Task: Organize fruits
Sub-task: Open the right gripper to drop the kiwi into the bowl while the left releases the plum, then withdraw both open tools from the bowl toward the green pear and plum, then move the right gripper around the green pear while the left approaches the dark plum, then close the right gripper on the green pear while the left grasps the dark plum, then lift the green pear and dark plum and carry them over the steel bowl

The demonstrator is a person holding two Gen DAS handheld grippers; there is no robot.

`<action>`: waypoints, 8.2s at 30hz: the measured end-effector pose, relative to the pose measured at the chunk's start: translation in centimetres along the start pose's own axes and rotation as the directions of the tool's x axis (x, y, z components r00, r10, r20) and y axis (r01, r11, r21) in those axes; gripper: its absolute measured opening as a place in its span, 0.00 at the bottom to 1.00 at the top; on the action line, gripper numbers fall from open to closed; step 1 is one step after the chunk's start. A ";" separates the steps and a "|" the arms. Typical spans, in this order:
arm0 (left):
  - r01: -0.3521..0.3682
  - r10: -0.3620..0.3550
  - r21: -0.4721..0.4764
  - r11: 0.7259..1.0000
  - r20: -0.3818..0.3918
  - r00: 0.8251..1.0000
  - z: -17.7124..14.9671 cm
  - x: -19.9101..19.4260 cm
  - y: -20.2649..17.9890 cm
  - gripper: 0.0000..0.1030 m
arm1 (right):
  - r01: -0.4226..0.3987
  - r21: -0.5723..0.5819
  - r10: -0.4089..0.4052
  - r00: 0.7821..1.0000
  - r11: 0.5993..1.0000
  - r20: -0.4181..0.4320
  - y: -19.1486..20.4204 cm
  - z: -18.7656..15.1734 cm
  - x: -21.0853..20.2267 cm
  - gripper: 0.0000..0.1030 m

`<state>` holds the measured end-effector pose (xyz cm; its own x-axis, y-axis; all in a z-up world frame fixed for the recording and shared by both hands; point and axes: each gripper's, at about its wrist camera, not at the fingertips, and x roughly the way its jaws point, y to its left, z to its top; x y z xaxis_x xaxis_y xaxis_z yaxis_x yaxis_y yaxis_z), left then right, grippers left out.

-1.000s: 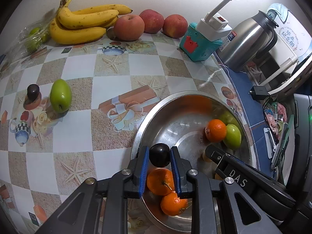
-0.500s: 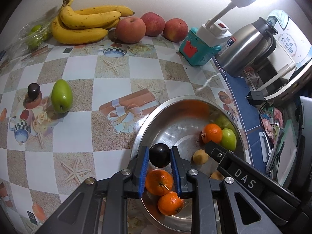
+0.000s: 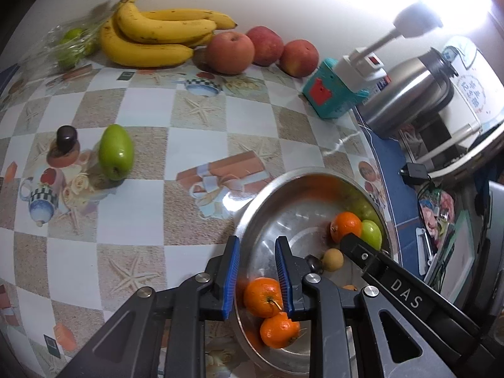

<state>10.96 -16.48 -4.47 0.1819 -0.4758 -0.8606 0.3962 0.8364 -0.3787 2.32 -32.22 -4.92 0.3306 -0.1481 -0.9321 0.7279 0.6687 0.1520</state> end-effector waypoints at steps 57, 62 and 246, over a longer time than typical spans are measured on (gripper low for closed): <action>-0.418 0.439 -0.229 0.879 0.052 0.897 1.2 -4.3 9.3 1.00 | -0.025 -0.173 0.029 0.999 0.985 0.021 4.5 -1.0 0.1 0.98; -0.425 0.447 -0.228 0.876 0.055 0.893 1.4 -4.6 9.7 1.00 | -0.025 -0.182 0.031 0.999 0.983 0.027 4.9 -1.1 0.0 0.99; -0.289 0.322 -0.238 0.927 0.111 0.940 -2.3 -8.6 11.1 0.29 | -0.325 -0.301 0.333 0.943 0.896 -0.028 12.4 -7.1 -3.3 0.37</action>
<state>11.74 -2.51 -2.00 0.3985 -0.2086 -0.8931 0.1002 0.9779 -0.1837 5.97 -18.26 -2.31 0.5371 0.1031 -0.8372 0.3642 0.8669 0.3404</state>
